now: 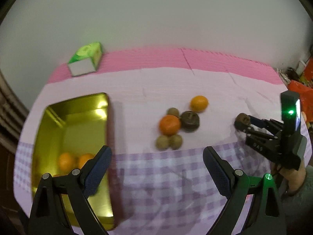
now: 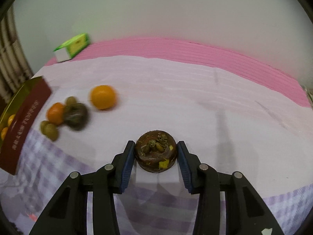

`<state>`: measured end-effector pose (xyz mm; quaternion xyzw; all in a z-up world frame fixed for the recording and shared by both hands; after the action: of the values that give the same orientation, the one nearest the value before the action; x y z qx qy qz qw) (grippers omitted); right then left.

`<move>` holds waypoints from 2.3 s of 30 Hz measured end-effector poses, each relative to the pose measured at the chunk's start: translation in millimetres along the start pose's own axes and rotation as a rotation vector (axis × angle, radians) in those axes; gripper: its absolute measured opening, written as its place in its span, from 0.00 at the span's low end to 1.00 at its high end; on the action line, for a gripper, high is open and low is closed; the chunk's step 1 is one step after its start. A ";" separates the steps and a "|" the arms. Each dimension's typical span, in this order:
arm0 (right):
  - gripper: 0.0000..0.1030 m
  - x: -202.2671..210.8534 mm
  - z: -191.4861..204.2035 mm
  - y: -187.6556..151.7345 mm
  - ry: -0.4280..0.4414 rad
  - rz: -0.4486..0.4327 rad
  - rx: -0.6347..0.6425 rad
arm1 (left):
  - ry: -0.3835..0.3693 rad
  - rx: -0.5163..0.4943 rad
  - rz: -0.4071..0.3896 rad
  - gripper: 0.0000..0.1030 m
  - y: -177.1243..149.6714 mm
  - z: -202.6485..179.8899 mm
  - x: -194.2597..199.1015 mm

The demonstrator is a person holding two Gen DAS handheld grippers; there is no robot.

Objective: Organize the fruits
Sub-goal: 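Grasp two small green fruits with the left gripper while the right holds the dark fruit, then lower the two green fruits into the tin and open the left gripper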

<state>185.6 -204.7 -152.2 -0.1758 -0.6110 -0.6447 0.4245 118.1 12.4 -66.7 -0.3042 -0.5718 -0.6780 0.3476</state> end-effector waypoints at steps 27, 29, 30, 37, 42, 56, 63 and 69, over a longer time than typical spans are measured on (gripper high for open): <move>0.42 2.9 -10.8 -7.7 -0.022 -0.026 -0.010 | 0.019 0.021 0.179 0.62 -8.0 -26.0 -90.5; 0.42 2.8 -10.7 -7.8 -0.022 -0.026 -0.009 | 0.018 0.016 0.170 0.59 -7.3 -26.6 -90.1; 0.42 2.8 -10.7 -7.8 -0.022 -0.027 -0.010 | 0.016 0.014 0.167 0.56 -6.9 -26.8 -90.4; 0.42 1.9 -10.1 -7.6 -0.022 -0.027 -0.010 | -0.002 0.009 0.158 0.47 -8.0 -26.7 -85.8; 0.42 0.3 -9.0 -6.8 -0.022 -0.027 -0.010 | -0.011 0.008 0.147 0.47 -12.4 -25.4 -74.4; 0.41 3.0 -10.7 -10.4 -0.027 -0.026 -0.008 | 0.060 0.083 0.056 0.47 -0.7 28.0 -8.4; 0.41 1.9 -10.0 -10.1 -0.029 -0.025 -0.007 | 0.142 0.128 0.104 0.47 -26.4 83.0 -0.9; 0.41 1.4 -9.9 -10.0 -0.031 -0.024 -0.006 | 0.197 0.190 0.180 0.47 -56.6 119.7 -10.4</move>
<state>180.1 -215.4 -159.4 -0.1796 -0.6176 -0.6489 0.4065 79.6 137.8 -87.8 -0.2520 -0.5668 -0.6136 0.4887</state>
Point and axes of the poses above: each gripper's, at about its wrist camera, not at the fingertips, and x roughly against the way its jaws point, z to its left, y to its top, the point moved 7 cm from there along -x, roughly the way its jaws point, and after that the axes turned 14 degrees about y, right-handed, at the moved point
